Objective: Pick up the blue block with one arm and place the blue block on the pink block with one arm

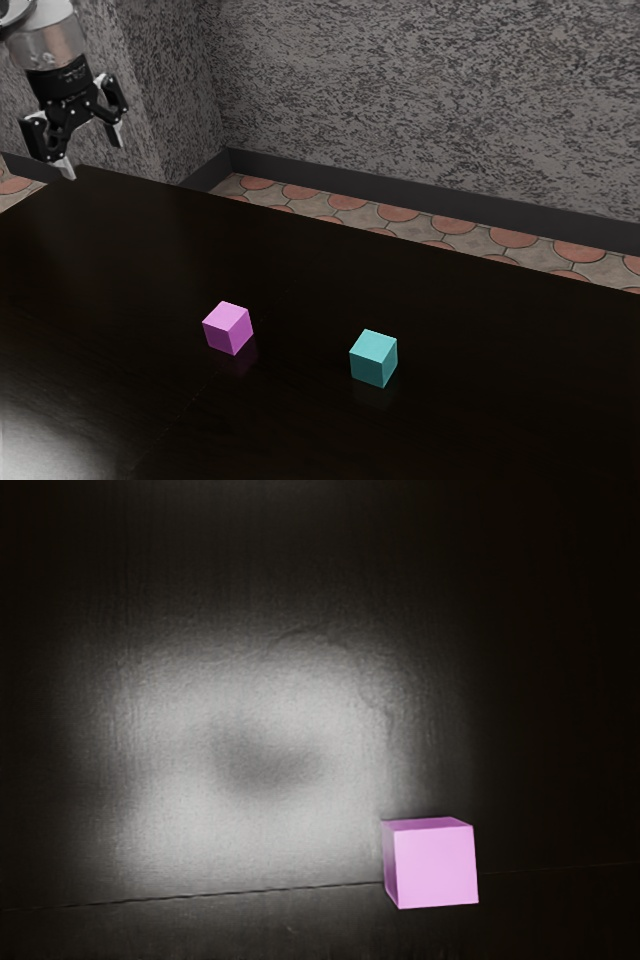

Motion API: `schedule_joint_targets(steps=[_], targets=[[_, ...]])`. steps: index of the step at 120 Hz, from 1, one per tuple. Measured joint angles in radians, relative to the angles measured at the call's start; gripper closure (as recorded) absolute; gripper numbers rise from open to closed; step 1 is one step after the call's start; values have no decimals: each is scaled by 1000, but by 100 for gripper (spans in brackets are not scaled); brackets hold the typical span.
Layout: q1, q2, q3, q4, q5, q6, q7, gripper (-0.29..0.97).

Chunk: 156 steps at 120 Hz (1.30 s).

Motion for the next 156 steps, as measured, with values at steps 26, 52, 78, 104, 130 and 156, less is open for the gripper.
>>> schedule_joint_targets(steps=[26, 52, 78, 104, 130, 156], targets=[[-100, 41, -3, -13, -29, 18, -20, 1], [-479, 177, -4, -10, -100, 26, 29, 0], [-369, 302, -209, -84, -81, 131, 279, 0], [-379, 482, -266, -46, -65, 322, 517, 0], [-342, 551, -287, -65, -64, 485, 690, 0], [-319, 635, -298, -39, -67, 561, 822, 0]])
